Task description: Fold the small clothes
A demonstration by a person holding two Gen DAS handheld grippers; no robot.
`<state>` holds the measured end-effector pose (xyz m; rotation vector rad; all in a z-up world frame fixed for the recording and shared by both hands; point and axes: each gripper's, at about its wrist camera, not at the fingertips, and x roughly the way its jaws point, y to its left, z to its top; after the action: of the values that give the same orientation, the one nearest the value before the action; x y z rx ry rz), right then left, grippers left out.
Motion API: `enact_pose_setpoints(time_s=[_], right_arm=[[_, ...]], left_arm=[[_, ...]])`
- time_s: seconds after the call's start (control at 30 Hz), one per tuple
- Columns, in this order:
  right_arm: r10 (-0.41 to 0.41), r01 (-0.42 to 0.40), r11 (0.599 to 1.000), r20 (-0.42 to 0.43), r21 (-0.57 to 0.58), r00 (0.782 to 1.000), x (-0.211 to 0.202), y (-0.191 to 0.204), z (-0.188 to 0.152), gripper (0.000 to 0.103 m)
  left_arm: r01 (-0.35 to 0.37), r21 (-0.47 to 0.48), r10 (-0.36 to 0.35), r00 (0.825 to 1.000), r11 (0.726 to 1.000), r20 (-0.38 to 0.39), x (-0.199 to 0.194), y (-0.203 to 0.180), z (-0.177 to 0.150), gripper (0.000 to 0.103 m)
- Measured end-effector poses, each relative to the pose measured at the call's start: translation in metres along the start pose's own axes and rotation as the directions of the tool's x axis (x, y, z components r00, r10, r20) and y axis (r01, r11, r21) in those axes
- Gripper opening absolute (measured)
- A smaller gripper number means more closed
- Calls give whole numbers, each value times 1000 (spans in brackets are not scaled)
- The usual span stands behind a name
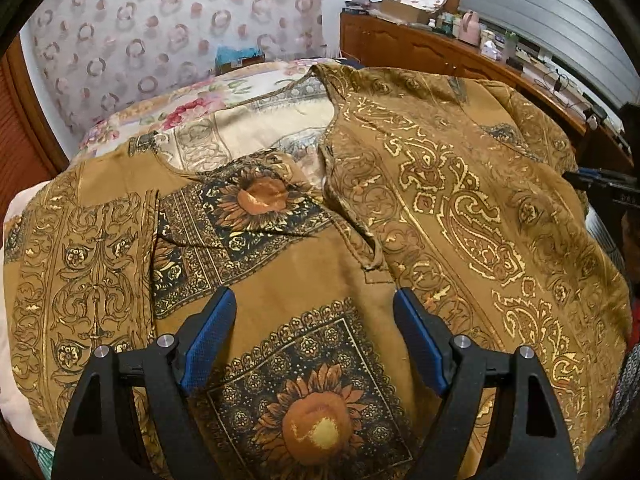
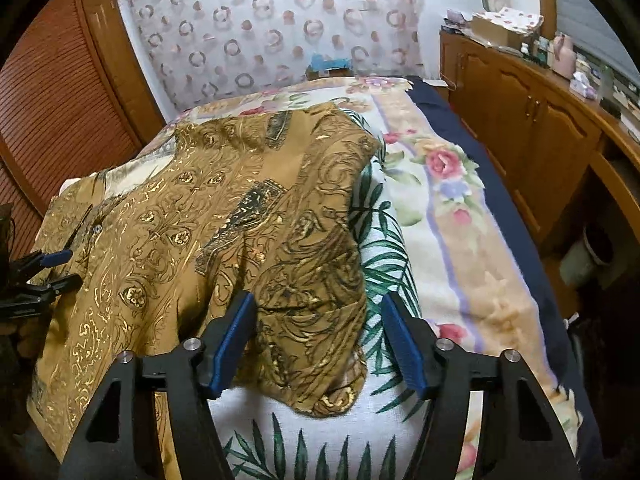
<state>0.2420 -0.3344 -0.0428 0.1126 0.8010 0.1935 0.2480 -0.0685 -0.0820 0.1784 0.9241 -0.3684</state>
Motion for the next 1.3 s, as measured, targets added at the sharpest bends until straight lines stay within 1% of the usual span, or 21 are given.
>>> enact_pose_setpoints(time_s=[0.03,0.1,0.17,0.2,0.23,0.33,0.57,0.6,0.63,0.67,0.77,0.9,1.03,1.2,1.3], right_arm=[[-1,1,1000,-1,-4,1000,0,0,0,59],[-5,5,1000,-6,-16,1000,8,-4,1,49],[-13,12,999,-13,-36,1000,14,-1,3,28],[-18,17,999,-13,-47,1000,15,1,4,23],[-19,18,998,-10,-62,1000,13,3,5,15],[-9,11,997,18,-80,1000,3,6,11,9],[-1,15,992,108,-123,994,-19,20,23,6],[2,13,991,119,-132,993,-22,23,26,6],[4,14,990,129,-140,992,-24,26,26,6],[8,13,989,139,-149,990,-26,30,28,6],[29,1,984,165,-177,986,-32,42,32,6],[80,-35,973,191,-228,978,-34,65,37,6],[160,-104,955,188,-276,969,-30,88,38,6],[235,-175,920,139,-350,962,-9,123,28,6],[257,-204,908,102,-366,961,7,131,21,6]], left_arm=[[1,-2,-1,1000,1000,2,-1,0,-1,82],[1,-1,-1,1000,1000,13,0,-2,-1,84],[-2,-3,2,1000,1000,27,0,-4,-2,86],[-1,-2,1,1000,1000,28,0,-5,-3,88],[-1,0,1,1000,1000,28,1,-6,-3,89],[-1,1,0,1000,1000,27,2,-6,-1,90],[-3,-1,3,1000,1000,26,5,-7,0,92],[-5,-3,5,1000,1000,25,6,-7,1,95],[-14,-10,14,1000,1000,18,8,-7,1,102],[-20,-24,21,1000,1000,10,9,-5,0,103],[-21,-21,21,1000,1000,4,10,-5,0,103],[-16,-19,16,1000,1000,2,10,-3,0,103],[-14,-17,14,1000,1000,0,10,-2,0,103],[-3,-20,4,1000,1000,5,7,1,-1,103],[3,-44,-1,999,999,42,-9,10,-3,103]])
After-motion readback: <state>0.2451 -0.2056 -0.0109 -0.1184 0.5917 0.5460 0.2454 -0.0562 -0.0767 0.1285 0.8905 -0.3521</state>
